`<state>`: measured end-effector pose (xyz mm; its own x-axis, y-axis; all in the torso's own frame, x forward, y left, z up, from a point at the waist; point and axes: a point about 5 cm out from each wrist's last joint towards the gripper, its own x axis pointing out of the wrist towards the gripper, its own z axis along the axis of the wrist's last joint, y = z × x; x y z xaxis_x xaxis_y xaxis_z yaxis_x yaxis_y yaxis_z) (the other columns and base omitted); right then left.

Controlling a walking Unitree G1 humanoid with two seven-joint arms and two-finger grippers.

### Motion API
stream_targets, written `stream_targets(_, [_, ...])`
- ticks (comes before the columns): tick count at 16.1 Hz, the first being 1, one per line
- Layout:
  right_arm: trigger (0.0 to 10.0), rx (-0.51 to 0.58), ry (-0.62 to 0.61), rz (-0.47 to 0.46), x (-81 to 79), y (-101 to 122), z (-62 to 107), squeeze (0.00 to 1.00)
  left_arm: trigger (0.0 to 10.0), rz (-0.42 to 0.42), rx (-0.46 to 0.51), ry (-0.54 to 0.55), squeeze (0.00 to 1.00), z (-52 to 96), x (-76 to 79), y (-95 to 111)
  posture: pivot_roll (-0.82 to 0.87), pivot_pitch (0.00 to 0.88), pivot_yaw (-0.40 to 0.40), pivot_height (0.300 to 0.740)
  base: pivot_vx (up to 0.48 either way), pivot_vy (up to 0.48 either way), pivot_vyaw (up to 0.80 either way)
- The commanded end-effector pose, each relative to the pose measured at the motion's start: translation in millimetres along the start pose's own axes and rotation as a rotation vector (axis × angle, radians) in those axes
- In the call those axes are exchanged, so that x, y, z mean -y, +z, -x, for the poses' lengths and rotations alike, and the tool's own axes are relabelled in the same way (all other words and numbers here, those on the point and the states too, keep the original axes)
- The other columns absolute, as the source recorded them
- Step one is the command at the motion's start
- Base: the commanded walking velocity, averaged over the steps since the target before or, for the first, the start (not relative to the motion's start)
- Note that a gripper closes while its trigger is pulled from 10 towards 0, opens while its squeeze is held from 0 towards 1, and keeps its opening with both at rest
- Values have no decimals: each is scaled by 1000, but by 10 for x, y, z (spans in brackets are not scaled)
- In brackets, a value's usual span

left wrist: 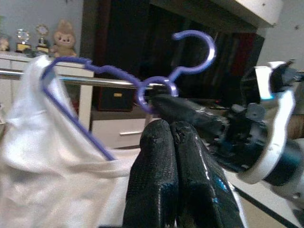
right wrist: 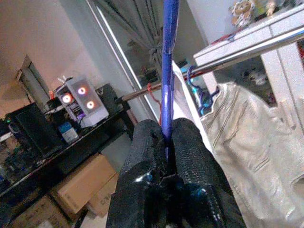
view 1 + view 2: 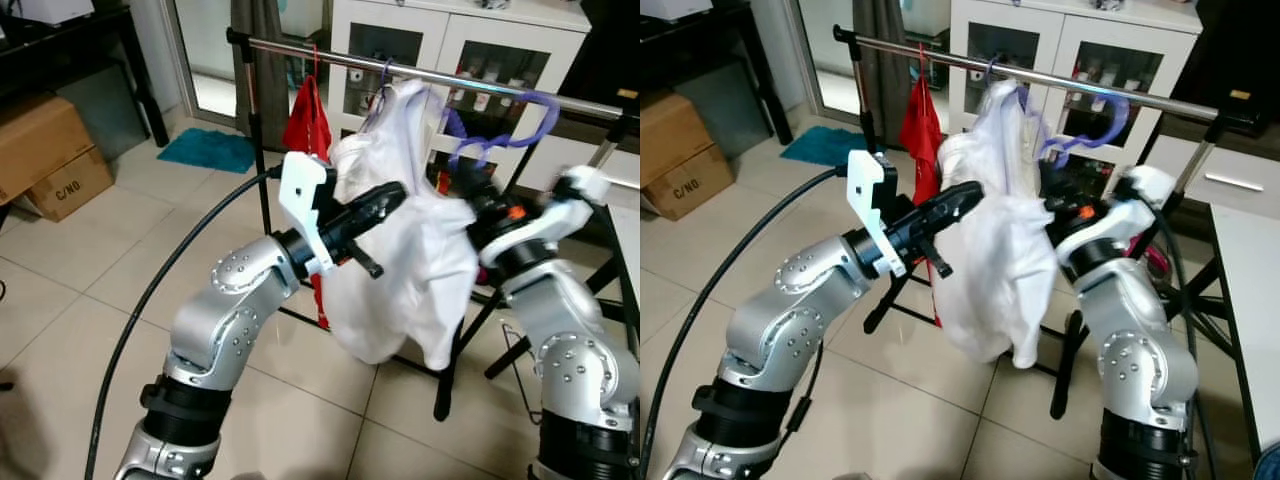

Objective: Hang hanger

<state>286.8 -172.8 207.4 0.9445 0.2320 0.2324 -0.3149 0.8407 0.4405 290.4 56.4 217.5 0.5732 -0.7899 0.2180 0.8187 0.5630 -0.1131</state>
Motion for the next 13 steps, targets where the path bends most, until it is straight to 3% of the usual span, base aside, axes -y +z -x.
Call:
stream_targets(1, [0, 30, 56, 51, -53, 99, 8, 0, 0, -67, 20, 179, 0, 112, -287, 107, 41, 0, 22, 740, 0, 0, 0])
stream_targets(2, [0, 12, 77, 72, -54, 87, 27, 0, 0, -95, 25, 241, 0, 166, -390, 151, 43, 0, 22, 740, 0, 0, 0])
stream_targets(4, [0, -79, 182, 180, -64, 14, 148, 0, 0, -217, 49, 441, 0, 408, -757, 389, 47, 0, 23, 740, 0, 0, 0])
stream_targets(7, [0, -104, 276, 183, -99, 44, 250, 0, 0, -286, 40, 539, 0, 604, -977, 552, 50, 0, 21, 740, 0, 0, 0])
stream_targets(8, [0, -111, 333, 187, -124, 83, 295, 0, 10000, -273, 7, 531, 0, 653, -1012, 526, 48, 0, 24, 740, 0, 0, 0])
stream_targets(9, [0, -113, 365, 183, -142, 99, 313, 0, 10000, -249, -5, 482, 0, 654, -988, 477, 46, 0, 24, 740, 0, 0, 0])
stream_targets(10, [0, -113, 391, 175, -159, 105, 325, 0, 10000, -252, -18, 438, 361, 645, -959, 427, 47, 0, 23, 740, 0, 0, 0])
stream_targets(11, [0, -101, 421, 142, -191, 118, 333, 0, 10000, -249, -34, 406, 1000, 633, -944, 355, 45, 0, 22, 740, 0, 0, 0])
stream_targets(13, [0, -94, 485, 79, -247, 137, 362, 0, 10000, -240, -56, 390, 1000, 617, -943, 242, 41, 0, 21, 740, 0, 0, 0])
